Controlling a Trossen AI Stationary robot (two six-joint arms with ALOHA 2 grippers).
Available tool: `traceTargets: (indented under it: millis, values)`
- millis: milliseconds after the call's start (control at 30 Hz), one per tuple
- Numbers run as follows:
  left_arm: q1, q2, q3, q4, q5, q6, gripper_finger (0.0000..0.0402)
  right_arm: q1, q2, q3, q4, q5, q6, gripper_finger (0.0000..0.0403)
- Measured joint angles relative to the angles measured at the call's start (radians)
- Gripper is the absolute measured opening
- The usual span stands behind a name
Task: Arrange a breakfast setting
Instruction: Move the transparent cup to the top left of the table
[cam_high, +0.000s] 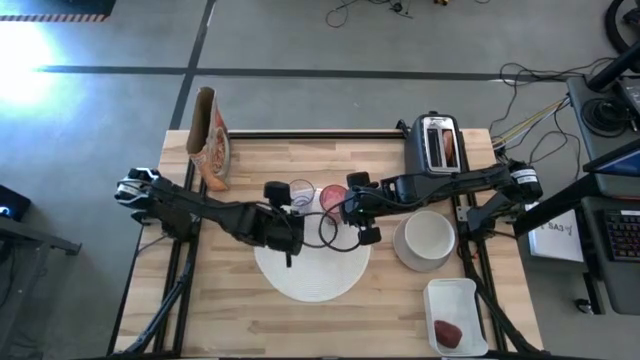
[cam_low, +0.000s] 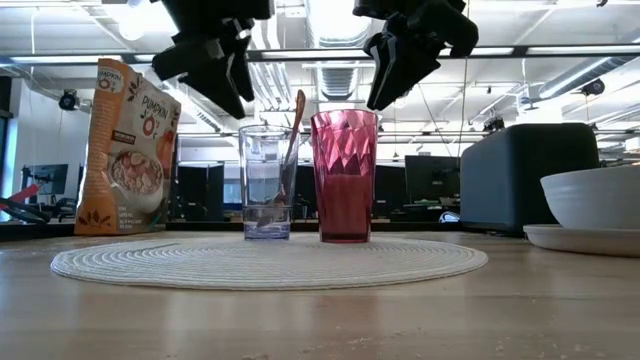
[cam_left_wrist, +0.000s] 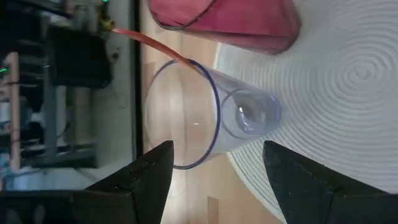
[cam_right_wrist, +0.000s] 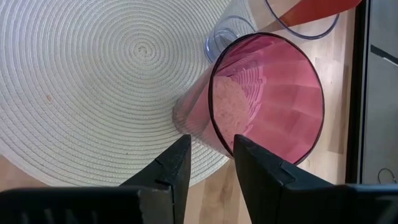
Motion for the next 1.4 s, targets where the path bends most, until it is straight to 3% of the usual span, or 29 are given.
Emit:
traceTargets:
  millis: [100, 233, 433, 600, 733, 900, 1133, 1400]
  values:
    - [0.035, -0.029, -0.014, 0.044, 0.096, 0.051, 0.0231, 0.000, 0.000, 0.000, 0.000, 0.000, 0.000, 0.0112]
    - [0.077, -0.048, -0.016, 0.069, 0.111, 0.098, 0.0231, 0.000, 0.000, 0.000, 0.000, 0.000, 0.000, 0.0109]
    - [0.149, -0.050, -0.019, 0.115, 0.292, 0.153, 0.0231, 0.000, 0.000, 0.000, 0.000, 0.000, 0.000, 0.0114]
    - [0.191, -0.039, -0.028, 0.172, 0.318, 0.191, 0.0231, 0.000, 0.000, 0.000, 0.000, 0.000, 0.000, 0.0110]
    - [0.224, -0.029, -0.040, 0.187, 0.417, 0.185, 0.0231, 0.000, 0.000, 0.000, -0.005, 0.000, 0.000, 0.0107]
    - [0.242, -0.024, -0.082, 0.229, 0.432, 0.183, 0.0222, 0.000, 0.000, 0.000, -0.005, 0.000, 0.001, 0.0109]
    - [0.251, -0.024, -0.098, 0.246, 0.440, 0.180, 0.0167, 0.000, 0.000, 0.000, -0.005, 0.000, 0.001, 0.0105]
    - [0.259, -0.024, -0.098, 0.242, 0.488, 0.193, 0.0041, 0.000, -0.001, 0.000, -0.004, 0.000, 0.001, 0.0104]
